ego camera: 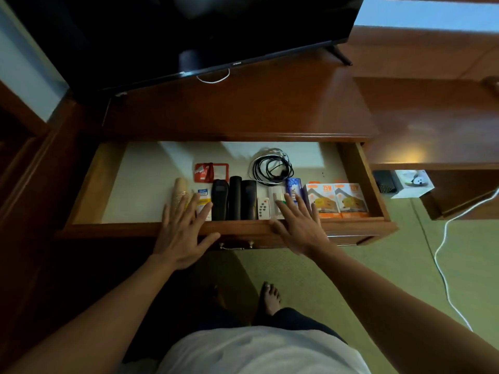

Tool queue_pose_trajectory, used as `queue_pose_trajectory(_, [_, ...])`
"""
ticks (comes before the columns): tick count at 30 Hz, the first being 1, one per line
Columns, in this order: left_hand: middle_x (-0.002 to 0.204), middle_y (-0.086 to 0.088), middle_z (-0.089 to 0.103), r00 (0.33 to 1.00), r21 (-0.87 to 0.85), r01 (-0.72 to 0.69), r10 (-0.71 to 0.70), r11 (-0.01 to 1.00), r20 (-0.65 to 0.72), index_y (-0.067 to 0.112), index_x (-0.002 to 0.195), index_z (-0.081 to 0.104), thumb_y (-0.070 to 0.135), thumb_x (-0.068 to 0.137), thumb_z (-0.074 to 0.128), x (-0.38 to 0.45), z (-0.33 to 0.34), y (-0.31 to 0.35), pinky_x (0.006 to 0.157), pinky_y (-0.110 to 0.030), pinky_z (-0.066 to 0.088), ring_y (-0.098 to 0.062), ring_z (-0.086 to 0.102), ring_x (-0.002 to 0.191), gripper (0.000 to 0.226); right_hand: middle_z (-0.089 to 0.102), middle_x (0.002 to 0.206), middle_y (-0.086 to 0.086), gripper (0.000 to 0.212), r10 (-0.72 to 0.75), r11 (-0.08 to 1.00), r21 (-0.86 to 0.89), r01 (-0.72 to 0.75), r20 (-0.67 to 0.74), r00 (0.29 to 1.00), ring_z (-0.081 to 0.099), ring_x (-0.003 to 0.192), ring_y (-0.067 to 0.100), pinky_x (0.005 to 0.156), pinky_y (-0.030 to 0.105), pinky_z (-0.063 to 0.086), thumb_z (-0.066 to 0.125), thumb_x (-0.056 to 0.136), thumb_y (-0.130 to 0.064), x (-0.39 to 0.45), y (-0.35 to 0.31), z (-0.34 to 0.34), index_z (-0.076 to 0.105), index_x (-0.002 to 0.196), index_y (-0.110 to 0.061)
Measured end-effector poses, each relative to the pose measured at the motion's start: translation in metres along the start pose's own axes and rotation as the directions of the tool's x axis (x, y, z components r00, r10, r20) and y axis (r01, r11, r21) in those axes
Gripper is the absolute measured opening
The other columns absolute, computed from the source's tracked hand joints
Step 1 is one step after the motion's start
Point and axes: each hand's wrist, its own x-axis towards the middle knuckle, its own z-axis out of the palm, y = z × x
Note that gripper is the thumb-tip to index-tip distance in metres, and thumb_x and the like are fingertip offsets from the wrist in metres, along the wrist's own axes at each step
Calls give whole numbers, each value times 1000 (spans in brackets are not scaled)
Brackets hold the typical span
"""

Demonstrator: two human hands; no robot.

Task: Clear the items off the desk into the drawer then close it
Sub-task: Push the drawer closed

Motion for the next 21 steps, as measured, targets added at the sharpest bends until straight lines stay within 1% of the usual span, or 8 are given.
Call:
queue_pose_trajectory(1, [167,-2,-16,1000,23,4,-4,1000,-4,36,158,0,83,88,18,-3,2,-3,119,-61,-7,-27,-9,154,86,-15,165,-2,82,-4,999,-43,5,7,1000,-22,150,25,115,53,-21,6,91,-78,-7,2,3,0,160,-35])
queue_pose_trajectory(3, [167,-3,-14,1000,49,8,-8,999,-7,34,159,4,84,86,21,-7,5,-7,118,-64,-4,-29,-7,154,90,-22,163,-2,91,-14,991,-132,17,23,1000,-26,148,29,113,57,-22,5,85,-87,-15,8,8,-6,159,-35])
queue_pose_trajectory(5, [167,-5,-12,1000,77,14,-14,997,4,32,160,6,85,86,21,-6,7,-7,118,-65,-2,-31,-4,154,92,-25,163,0,94,-18,981,-190,21,22,1000,-29,147,33,113,60,-21,9,84,-88,-15,11,13,-8,159,-34])
queue_pose_trajectory(7, [168,-5,-12,1000,86,29,-29,996,4,30,160,4,85,86,20,-4,8,-7,118,-65,-1,-31,-3,154,94,-26,163,1,92,-18,974,-226,19,8,1000,-31,146,35,113,61,-21,13,87,-86,-13,10,15,-9,159,-33])
queue_pose_trajectory(10, [167,-7,-13,999,87,35,-34,996,-9,21,160,-4,85,86,18,-3,10,-7,120,-62,-1,-31,-5,154,101,-27,163,1,87,-14,968,-251,7,-25,1000,-33,145,35,113,63,-19,16,92,-80,-13,11,17,-9,159,-31])
queue_pose_trajectory(14, [166,-12,-14,1000,66,24,-23,998,-11,9,158,-10,86,86,17,-2,12,-10,121,-60,3,-31,-9,154,108,-30,162,2,88,-21,964,-265,11,-33,999,-35,144,34,113,65,-18,15,93,-78,-13,12,19,-10,160,-26])
queue_pose_trajectory(17, [165,-14,-18,1000,63,15,-15,998,7,8,156,-17,86,85,14,2,12,-11,122,-57,0,-31,-12,153,110,-32,162,2,90,-18,960,-279,12,-20,1000,-35,145,34,113,66,-16,9,91,-79,-11,13,18,-12,159,-23])
queue_pose_trajectory(21, [163,-16,-23,1000,53,4,-4,999,5,8,152,-26,86,86,14,8,12,-12,122,-53,-7,-31,-17,152,110,-30,163,4,92,-13,956,-293,7,-20,1000,-32,146,35,113,69,-14,9,92,-79,-4,14,16,-10,160,-20])
